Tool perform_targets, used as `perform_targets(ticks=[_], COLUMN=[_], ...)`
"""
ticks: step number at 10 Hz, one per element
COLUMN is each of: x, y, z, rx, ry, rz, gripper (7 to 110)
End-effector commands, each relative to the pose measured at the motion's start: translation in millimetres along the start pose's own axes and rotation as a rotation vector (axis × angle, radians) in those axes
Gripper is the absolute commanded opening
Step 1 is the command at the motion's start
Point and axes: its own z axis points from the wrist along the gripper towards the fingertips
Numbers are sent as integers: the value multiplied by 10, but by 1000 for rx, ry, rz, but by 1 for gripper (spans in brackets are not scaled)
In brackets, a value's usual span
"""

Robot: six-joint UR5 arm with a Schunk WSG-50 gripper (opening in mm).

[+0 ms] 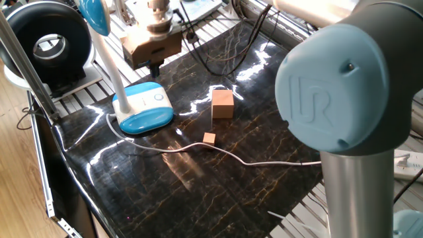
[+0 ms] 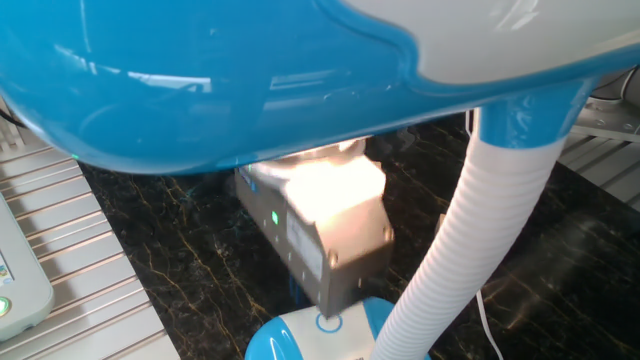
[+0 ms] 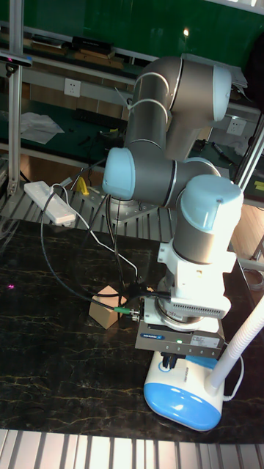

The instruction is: Turn off the desk lamp by pressing the button

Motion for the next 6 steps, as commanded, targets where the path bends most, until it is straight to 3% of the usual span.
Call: perform_targets(ticks=[1, 6], x=[240, 299], y=[52, -49], z=[98, 217], rx=[20, 11], ry=[42, 24], rz=[21, 15], gripper=[7, 7])
